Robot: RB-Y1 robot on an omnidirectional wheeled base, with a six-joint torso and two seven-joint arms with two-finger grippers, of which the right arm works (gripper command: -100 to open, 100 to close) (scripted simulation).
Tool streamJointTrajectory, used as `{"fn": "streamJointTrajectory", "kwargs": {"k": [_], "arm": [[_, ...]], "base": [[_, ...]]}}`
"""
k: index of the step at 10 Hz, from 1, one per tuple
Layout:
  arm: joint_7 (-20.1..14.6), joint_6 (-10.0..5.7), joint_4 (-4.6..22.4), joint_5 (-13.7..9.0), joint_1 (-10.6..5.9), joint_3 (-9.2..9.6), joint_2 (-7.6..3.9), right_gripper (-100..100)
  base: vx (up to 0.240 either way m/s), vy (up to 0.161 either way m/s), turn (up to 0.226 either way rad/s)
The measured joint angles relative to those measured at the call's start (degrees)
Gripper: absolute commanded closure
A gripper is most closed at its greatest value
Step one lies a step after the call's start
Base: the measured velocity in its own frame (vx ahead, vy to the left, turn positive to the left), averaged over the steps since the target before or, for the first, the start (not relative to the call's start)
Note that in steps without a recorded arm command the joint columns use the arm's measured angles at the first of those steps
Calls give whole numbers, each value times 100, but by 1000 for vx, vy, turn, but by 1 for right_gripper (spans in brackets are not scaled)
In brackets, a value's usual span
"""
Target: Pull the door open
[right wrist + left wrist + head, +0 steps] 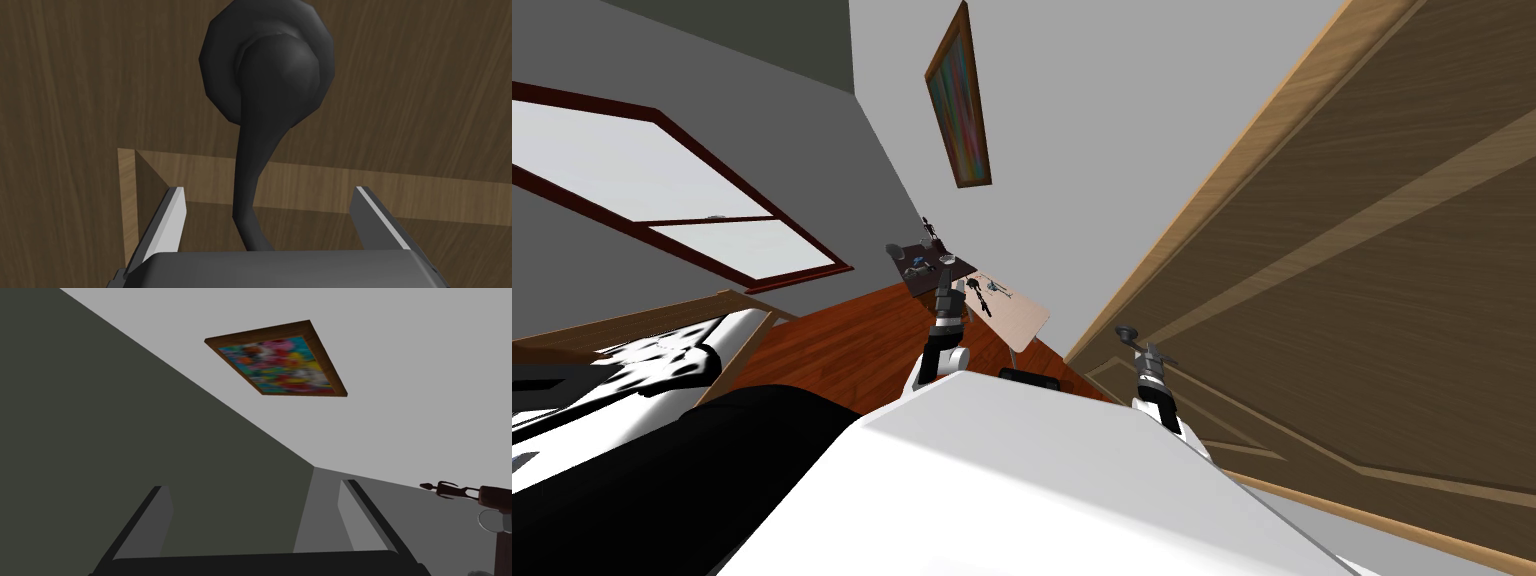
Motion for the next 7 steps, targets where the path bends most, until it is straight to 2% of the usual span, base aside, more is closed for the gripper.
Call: {"fn": "streamJointTrajectory", "kwargs": {"k": [7], "arm": [[-1,-10,16,0,-5,-1,-2,-100]], "base": [[0,-1,2]]}}
